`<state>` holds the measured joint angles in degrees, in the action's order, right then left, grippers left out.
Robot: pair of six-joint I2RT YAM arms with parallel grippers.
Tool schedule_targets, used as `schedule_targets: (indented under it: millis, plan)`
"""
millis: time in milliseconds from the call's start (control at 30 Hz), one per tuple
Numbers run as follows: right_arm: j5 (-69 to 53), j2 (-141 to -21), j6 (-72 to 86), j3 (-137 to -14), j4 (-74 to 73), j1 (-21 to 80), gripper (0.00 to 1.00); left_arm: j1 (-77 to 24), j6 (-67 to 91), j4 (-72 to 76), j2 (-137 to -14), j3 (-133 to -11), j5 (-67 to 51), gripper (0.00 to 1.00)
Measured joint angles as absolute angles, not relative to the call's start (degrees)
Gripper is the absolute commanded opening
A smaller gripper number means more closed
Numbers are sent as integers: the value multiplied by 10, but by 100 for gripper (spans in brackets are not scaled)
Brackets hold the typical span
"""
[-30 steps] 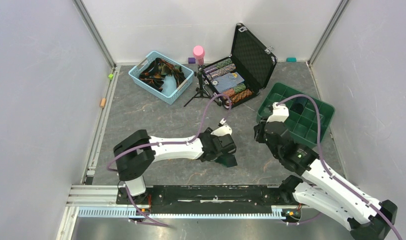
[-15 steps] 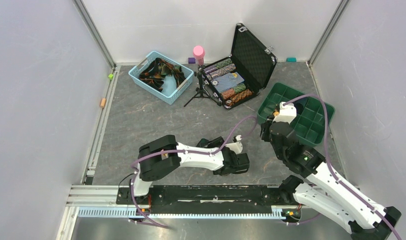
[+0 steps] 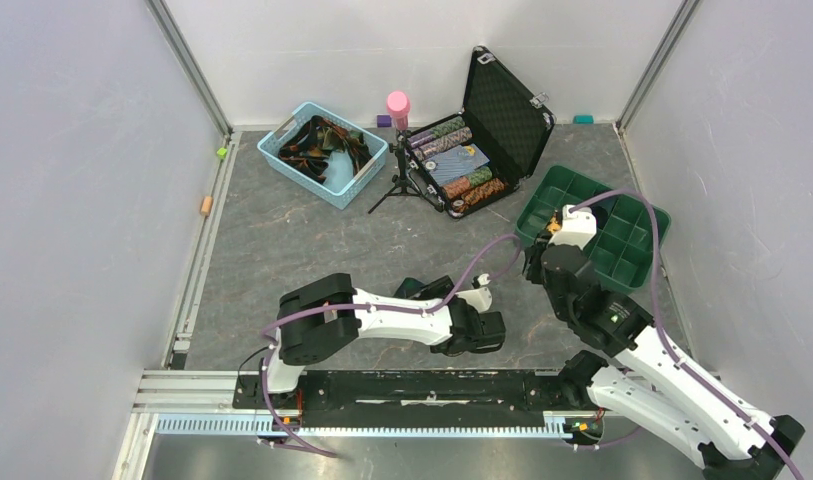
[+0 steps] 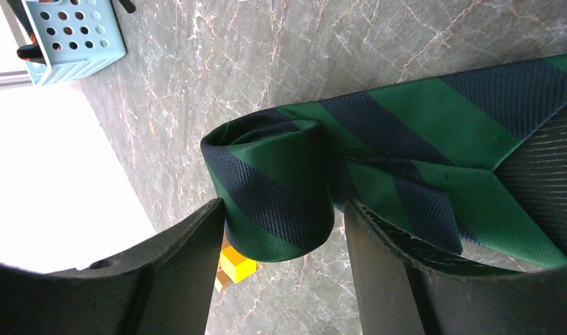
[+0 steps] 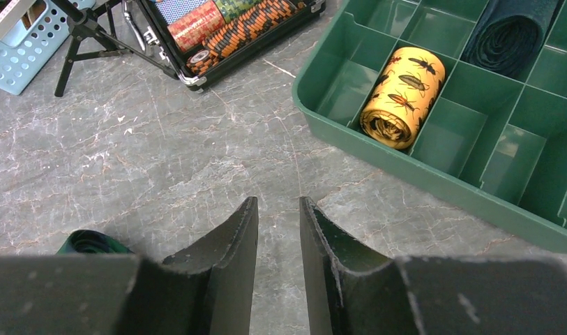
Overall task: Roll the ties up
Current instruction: Roll the tie at the center of the board.
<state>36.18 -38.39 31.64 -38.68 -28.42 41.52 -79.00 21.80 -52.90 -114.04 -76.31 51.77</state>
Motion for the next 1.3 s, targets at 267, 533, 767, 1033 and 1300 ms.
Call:
schedule_targets:
  millis: [267, 533, 767, 1033, 1300]
  plan:
    - [394, -366, 316, -402, -314, 415, 34, -794, 227, -535, -1140, -775, 496, 70]
    - [442, -345, 303, -434, -332, 415, 34, -796, 242, -535, -1140, -785, 477, 70]
    - [449, -347, 302, -434, -343, 415, 34, -797, 251, -535, -1140, -790, 459, 71]
    - [449, -348, 302, -434, -344, 415, 34, -799, 261, -511, -1138, -790, 429, 71]
    - [449, -348, 302, -434, -344, 415, 34, -799, 262, -477, -1126, -783, 401, 71]
